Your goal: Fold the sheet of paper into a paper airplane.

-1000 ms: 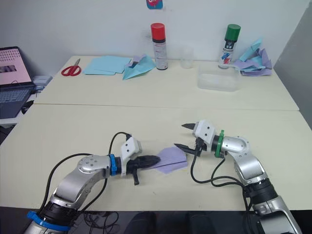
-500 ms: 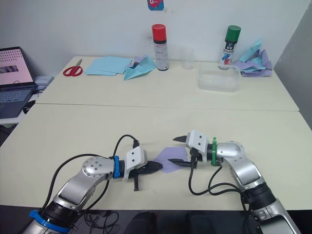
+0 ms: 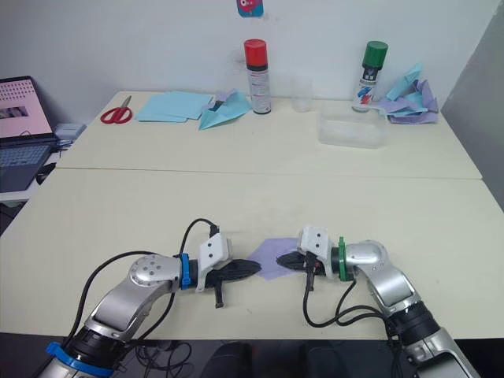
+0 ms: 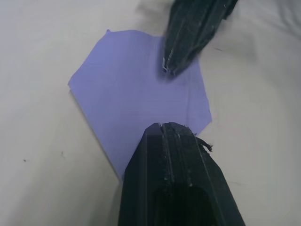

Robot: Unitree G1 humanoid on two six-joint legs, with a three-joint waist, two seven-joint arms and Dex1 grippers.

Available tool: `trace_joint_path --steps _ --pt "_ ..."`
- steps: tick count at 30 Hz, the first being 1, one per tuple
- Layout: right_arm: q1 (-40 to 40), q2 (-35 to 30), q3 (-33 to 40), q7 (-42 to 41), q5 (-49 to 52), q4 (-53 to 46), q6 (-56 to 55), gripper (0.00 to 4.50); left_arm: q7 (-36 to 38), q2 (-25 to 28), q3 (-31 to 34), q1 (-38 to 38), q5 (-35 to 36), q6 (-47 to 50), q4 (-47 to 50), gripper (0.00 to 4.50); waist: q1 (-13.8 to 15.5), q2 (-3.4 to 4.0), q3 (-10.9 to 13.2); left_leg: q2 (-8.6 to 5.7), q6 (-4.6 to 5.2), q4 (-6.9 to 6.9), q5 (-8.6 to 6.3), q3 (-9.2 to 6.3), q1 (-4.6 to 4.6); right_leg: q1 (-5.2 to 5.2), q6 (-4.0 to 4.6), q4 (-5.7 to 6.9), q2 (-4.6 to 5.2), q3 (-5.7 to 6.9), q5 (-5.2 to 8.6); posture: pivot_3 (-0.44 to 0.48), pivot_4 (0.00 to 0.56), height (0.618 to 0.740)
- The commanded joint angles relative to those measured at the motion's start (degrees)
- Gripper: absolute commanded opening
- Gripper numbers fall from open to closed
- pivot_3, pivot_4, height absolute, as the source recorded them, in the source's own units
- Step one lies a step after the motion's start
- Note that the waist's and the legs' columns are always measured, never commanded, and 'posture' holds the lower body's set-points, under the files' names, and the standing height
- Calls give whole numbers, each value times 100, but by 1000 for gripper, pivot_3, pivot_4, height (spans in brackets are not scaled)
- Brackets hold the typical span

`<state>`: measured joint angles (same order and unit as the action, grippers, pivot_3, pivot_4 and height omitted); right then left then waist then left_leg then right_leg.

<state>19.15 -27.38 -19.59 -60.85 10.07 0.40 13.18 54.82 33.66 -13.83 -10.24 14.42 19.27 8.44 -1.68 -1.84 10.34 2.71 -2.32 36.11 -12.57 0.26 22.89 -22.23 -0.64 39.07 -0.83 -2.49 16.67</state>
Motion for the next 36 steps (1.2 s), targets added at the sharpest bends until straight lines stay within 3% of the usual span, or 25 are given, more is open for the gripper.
trace_joint_path --steps 1,7,11,18,29,32,36 --pt "5 -96 -82 -64 -147 -24 -65 17 -224 -160 441 -18 439 483 107 0 -1 0 0 0 0 0 0 0 0 0 0 0 0 0 0 0 150 740" --pt "-3 -81 -94 -8 -269 -3 -133 17 -457 -247 1685 -459 1728 1775 -39 0 -5 -1 0 -1 0 1 0 -7 3 0 -1 0 -3 10 0 0 150 740" --pt "-3 -69 -84 3 -286 11 -162 0 -204 -167 1754 -525 1956 2047 -146 1040 -4 -1 0 -3 -1 0 0 -5 2 0 -1 -1 -7 4 0 0 150 740" --pt "70 -25 -75 46 -309 74 -173 0 -99 -224 1307 -763 1741 2166 -547 3300 -2 -2 -1 -4 -1 2 0 -5 2 0 -1 1 -6 5 -1 0 150 740" --pt "8 -37 -61 110 -336 2 -177 0 -148 -260 1220 -794 1493 1681 -375 3300 -2 -2 -1 -4 -1 2 0 -5 2 0 -1 1 -5 4 -1 0 150 740" --pt "46 -16 -67 128 -340 33 -178 0 55 -61 1089 -613 1427 1532 -11 2723 -6 -2 -1 -2 -1 2 0 -5 3 0 -1 0 -4 3 -1 0 150 740" --pt "92 0 -75 129 -332 63 -174 0 196 162 732 -97 1241 1388 537 1460 -17 -1 -1 0 -2 -2 0 -1 1 -1 -1 -1 0 -4 0 0 150 740"
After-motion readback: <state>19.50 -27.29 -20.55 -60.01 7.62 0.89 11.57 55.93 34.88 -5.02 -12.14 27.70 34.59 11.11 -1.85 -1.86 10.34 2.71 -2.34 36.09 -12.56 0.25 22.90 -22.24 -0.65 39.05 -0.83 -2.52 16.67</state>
